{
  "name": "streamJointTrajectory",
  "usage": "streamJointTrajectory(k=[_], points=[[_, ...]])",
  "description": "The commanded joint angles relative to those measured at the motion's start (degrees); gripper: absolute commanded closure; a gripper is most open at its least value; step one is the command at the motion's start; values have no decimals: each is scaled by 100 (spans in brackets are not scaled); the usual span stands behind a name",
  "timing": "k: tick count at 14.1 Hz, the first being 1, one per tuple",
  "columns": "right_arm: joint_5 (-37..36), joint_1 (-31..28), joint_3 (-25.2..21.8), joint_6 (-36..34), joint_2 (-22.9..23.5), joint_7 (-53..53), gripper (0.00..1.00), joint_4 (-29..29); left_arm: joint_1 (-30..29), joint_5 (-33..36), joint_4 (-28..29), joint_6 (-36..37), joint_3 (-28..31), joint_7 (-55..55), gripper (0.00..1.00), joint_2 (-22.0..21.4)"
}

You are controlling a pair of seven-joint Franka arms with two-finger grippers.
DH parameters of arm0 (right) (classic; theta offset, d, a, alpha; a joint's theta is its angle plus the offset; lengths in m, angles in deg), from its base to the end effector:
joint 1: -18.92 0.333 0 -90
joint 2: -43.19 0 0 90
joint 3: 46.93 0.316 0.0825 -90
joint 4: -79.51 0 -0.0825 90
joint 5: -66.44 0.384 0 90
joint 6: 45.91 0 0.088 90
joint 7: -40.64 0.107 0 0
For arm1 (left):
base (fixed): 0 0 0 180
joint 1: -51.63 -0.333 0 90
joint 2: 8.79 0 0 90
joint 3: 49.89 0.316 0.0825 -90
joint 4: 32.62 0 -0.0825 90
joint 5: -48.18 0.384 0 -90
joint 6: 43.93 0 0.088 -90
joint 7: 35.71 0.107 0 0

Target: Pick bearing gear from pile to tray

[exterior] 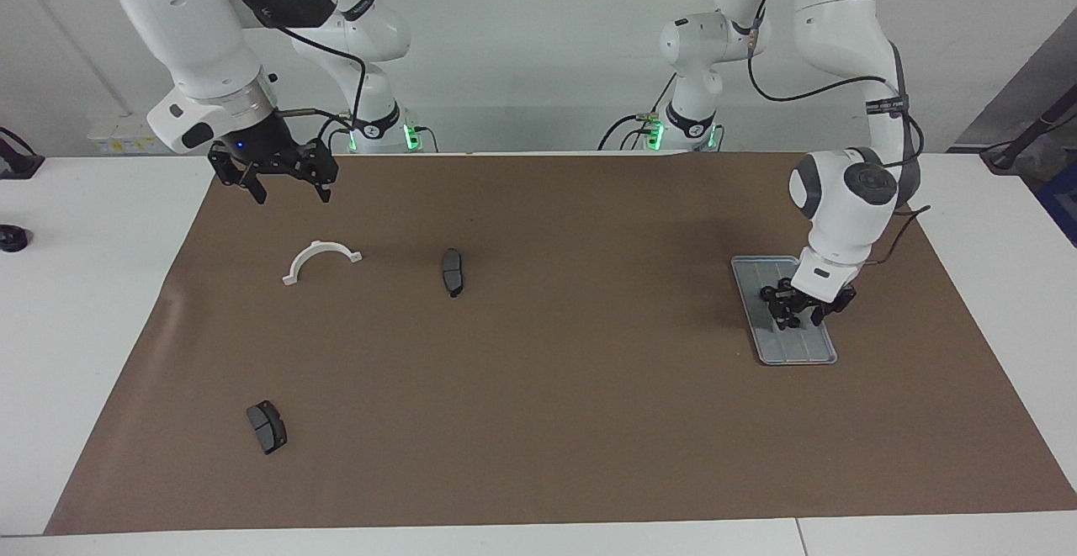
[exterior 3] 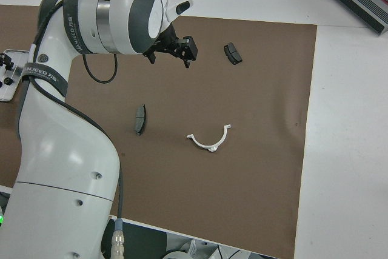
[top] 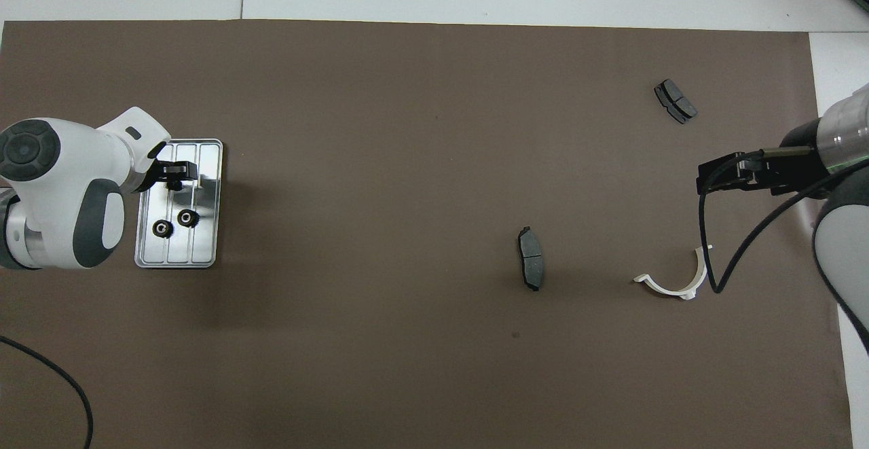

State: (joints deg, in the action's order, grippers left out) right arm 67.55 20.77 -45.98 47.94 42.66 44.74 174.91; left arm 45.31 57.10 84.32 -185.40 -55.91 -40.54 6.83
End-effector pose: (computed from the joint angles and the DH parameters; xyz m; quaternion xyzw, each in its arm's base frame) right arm 0.5545 0.0291 0.5908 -0.9998 0.0121 0.0095 0.0090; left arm 0.6067 0.0049 0.3249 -0.9961 0.0093 -0.0804 0.0360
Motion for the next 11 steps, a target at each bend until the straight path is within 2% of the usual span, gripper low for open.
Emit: streamJointTrajectory(k=[1, 6, 9, 11], points=[[127, -53, 10, 37, -158, -76, 0, 173, 244, -84, -14, 584, 22, 306, 0, -523], [127, -53, 10, 37, -158, -76, 0, 173, 930, -101, 65, 1771, 22, 299, 0, -1087], [127, -53, 10, 37, -158, -76, 0, 173, 1062, -101, -39, 2227, 13, 105, 0, -1341], [127, -53, 10, 37, -158, -76, 0, 173, 1054, -119, -302, 2806, -5, 140, 0, -1587]])
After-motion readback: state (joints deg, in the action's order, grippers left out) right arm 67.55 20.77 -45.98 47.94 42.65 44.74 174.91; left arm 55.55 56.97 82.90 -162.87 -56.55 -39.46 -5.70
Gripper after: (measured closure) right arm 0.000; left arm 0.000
